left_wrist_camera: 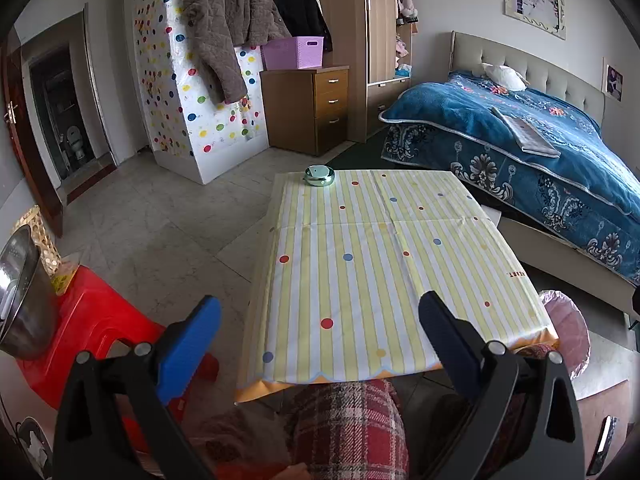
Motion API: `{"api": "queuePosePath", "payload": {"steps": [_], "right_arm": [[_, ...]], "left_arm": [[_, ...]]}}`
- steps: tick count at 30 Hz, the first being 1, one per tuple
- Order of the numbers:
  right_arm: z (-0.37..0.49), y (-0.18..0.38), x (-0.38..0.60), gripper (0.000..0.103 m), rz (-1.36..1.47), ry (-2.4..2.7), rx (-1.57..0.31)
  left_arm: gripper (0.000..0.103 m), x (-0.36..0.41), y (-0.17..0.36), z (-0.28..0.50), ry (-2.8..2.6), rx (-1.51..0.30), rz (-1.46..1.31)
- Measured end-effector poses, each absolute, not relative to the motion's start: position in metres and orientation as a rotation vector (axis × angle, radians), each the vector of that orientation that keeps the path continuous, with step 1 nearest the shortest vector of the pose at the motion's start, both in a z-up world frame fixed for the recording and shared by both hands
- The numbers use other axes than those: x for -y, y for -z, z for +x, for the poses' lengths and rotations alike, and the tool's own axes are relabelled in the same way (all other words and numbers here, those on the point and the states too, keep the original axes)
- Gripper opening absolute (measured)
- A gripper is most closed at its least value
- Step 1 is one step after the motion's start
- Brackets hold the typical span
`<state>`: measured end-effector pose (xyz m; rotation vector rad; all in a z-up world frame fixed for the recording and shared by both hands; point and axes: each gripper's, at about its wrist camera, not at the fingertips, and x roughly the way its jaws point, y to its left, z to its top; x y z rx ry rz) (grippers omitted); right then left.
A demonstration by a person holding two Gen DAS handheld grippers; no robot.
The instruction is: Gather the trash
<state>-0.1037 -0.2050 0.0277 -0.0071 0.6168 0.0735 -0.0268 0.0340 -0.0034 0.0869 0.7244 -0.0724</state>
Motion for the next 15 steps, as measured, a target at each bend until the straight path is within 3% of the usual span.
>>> {"api": "queuePosePath", "payload": {"steps": [15], "right_arm": [[-0.103, -0.027, 0.216, 0.092, -0.001, -0.07, -0.627]], "left_arm": [[0.096, -0.028, 0.006, -0.025, 0.085, -0.73, 0.091]]}}
